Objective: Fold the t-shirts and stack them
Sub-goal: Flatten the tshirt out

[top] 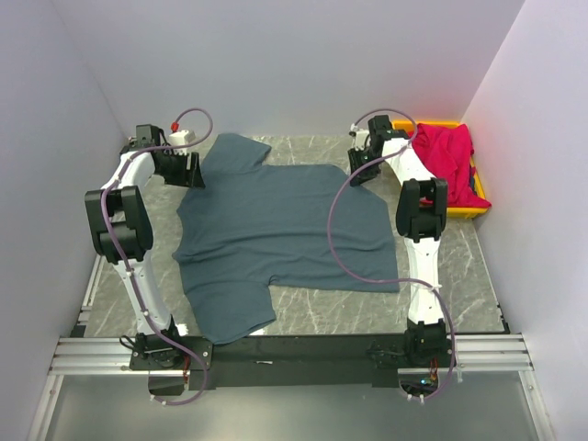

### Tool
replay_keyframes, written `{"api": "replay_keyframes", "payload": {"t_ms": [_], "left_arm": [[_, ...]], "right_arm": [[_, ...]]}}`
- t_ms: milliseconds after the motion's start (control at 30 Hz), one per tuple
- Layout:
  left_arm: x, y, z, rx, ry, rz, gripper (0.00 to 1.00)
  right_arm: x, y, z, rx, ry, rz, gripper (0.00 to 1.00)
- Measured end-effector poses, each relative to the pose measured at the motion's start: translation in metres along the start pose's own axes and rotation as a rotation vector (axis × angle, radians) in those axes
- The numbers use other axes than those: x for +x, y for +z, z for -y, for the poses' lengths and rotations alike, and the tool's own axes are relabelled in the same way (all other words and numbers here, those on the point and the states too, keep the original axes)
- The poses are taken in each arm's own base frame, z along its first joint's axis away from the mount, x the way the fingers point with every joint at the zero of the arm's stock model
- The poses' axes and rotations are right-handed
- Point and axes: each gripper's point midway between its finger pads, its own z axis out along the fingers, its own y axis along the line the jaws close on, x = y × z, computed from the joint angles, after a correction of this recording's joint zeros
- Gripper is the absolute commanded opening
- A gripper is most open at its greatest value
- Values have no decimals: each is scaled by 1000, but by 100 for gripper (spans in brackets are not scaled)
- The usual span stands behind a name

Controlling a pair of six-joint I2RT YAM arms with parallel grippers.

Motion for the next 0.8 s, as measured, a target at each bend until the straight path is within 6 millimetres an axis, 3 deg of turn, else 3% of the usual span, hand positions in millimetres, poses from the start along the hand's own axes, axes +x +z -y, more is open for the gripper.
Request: {"api": "replay_keyframes", "payload": {"t_ms": [67,167,367,467,600,700,800], "left_arm": [[0,0,0,0,0,1,69],[0,-1,1,0,1,2,68],[2,-4,3,-2,3,4,68],[6,-6,5,-1,1,2,68],[19,-4,8,5,-11,-19,67],[31,-1,9,12,-27,-45,67],[40,1,10,17,-36,-63,68]], "right_arm": [[0,0,0,0,2,0,12],[2,0,-2,-5,3,-8,0],[15,-8,-23,-18,-30,-24,0],[19,-24,-58,4,-108,-12,0],[7,-44,-127,44,-290,60,0],[14,-44,-176,54,-403,80,0],[45,-28,-205,30,-461,17,20]]}}
